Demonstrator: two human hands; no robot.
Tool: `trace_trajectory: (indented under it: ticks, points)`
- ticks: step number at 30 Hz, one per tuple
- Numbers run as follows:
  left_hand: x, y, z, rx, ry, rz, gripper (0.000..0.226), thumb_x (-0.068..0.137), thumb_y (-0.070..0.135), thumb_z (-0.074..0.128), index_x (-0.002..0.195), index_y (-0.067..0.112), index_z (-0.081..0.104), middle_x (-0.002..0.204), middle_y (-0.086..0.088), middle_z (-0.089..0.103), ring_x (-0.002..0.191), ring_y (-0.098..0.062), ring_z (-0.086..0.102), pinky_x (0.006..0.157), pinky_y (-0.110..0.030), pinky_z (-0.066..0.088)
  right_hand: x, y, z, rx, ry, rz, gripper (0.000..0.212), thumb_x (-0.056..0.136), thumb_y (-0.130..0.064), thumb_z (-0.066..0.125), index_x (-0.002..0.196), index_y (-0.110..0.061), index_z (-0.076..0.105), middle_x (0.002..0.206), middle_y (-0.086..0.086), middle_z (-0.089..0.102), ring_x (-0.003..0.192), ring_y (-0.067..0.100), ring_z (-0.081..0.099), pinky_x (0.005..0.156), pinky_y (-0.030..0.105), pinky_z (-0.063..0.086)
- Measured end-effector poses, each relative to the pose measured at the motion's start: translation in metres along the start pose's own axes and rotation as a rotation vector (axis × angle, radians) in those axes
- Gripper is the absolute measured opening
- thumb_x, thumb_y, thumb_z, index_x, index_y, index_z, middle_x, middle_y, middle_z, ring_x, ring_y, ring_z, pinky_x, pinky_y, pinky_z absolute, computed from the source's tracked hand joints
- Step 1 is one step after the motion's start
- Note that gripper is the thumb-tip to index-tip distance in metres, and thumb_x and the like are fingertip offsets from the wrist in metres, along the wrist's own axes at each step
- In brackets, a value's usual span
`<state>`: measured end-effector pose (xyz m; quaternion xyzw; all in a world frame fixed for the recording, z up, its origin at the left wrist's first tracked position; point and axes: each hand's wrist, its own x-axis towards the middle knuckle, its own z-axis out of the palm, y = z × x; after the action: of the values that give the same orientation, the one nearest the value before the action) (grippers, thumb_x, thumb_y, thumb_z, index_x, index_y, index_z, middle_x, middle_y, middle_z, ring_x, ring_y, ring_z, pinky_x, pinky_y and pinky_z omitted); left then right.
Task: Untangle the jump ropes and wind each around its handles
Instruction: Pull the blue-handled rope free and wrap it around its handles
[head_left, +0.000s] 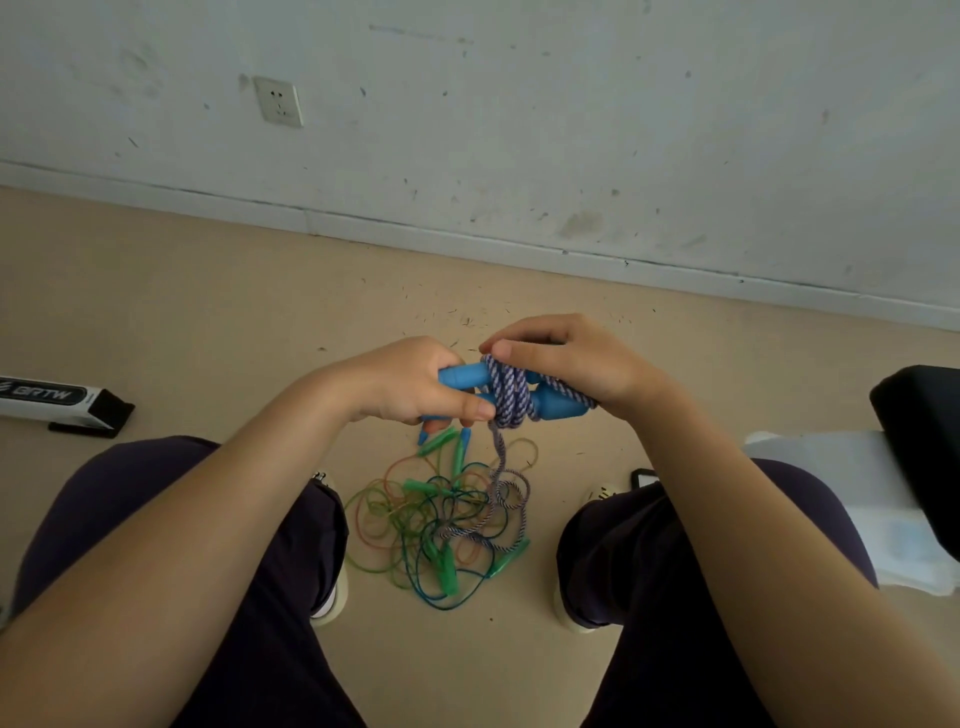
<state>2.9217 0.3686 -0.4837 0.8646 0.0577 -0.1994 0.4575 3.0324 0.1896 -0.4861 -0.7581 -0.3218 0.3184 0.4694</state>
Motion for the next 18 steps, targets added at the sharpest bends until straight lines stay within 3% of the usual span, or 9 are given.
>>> trace_trajectory:
  ticks: [4, 6, 11, 14, 16, 18]
  points:
    - [-0.003, -0.001, -0.004, -0.118, 0.05, 0.007, 0.024, 0.089, 0.031, 0.072, 0.079, 0.009, 0.066, 0.049, 0.002, 0.054, 0.043, -0.007, 0.043, 0.046, -0.015, 0.035, -0.001, -0.001, -0.007, 0.22, -0.052, -0.01, 0.037, 0.082, -0.031, 0.074, 0.116, -0.019, 0.066, 0.107, 0.004, 0.07, 0.088, 0.016, 0.068, 0.073, 0.029, 0.054]
    - [-0.003, -0.001, -0.006, -0.201, 0.089, 0.017, 0.023, 0.09, 0.029, 0.07, 0.083, 0.007, 0.066, 0.049, 0.001, 0.053, 0.042, -0.007, 0.043, 0.043, -0.015, 0.034, 0.0, -0.003, -0.008, 0.373, -0.072, -0.02, 0.038, 0.083, -0.026, 0.068, 0.118, -0.014, 0.061, 0.11, 0.008, 0.065, 0.089, 0.017, 0.064, 0.07, 0.028, 0.052]
    - [-0.003, -0.002, -0.006, -0.271, 0.136, 0.037, 0.024, 0.089, 0.03, 0.07, 0.084, 0.007, 0.067, 0.053, -0.004, 0.053, 0.04, -0.009, 0.04, 0.04, -0.016, 0.031, 0.002, 0.002, -0.009, 0.606, -0.191, -0.053, 0.063, 0.072, -0.049, 0.079, 0.12, -0.012, 0.062, 0.117, 0.009, 0.065, 0.101, 0.021, 0.063, 0.087, 0.033, 0.053]
    - [-0.003, -0.003, -0.006, -0.326, 0.153, 0.067, 0.031, 0.087, 0.037, 0.069, 0.085, 0.006, 0.067, 0.055, -0.006, 0.054, 0.037, -0.01, 0.034, 0.039, -0.019, 0.027, 0.004, 0.006, -0.009, 0.679, -0.192, -0.048, 0.064, 0.071, -0.054, 0.078, 0.119, -0.013, 0.065, 0.118, 0.009, 0.066, 0.104, 0.022, 0.062, 0.097, 0.038, 0.049]
    - [-0.001, -0.005, -0.006, -0.395, 0.205, 0.076, 0.042, 0.08, 0.045, 0.068, 0.086, 0.003, 0.067, 0.054, -0.005, 0.055, 0.039, -0.013, 0.032, 0.038, -0.019, 0.025, 0.006, 0.009, -0.007, 0.661, -0.175, -0.034, 0.062, 0.072, -0.052, 0.078, 0.118, -0.014, 0.064, 0.111, 0.008, 0.065, 0.093, 0.021, 0.062, 0.093, 0.037, 0.05]
    - [0.001, -0.007, -0.005, -0.449, 0.281, 0.056, 0.044, 0.08, 0.046, 0.069, 0.086, 0.003, 0.067, 0.053, -0.004, 0.055, 0.042, -0.015, 0.032, 0.037, -0.02, 0.024, 0.006, 0.01, -0.002, 0.596, -0.123, -0.011, 0.043, 0.08, -0.042, 0.076, 0.107, -0.012, 0.062, 0.091, 0.005, 0.061, 0.07, 0.014, 0.054, 0.074, 0.031, 0.047]
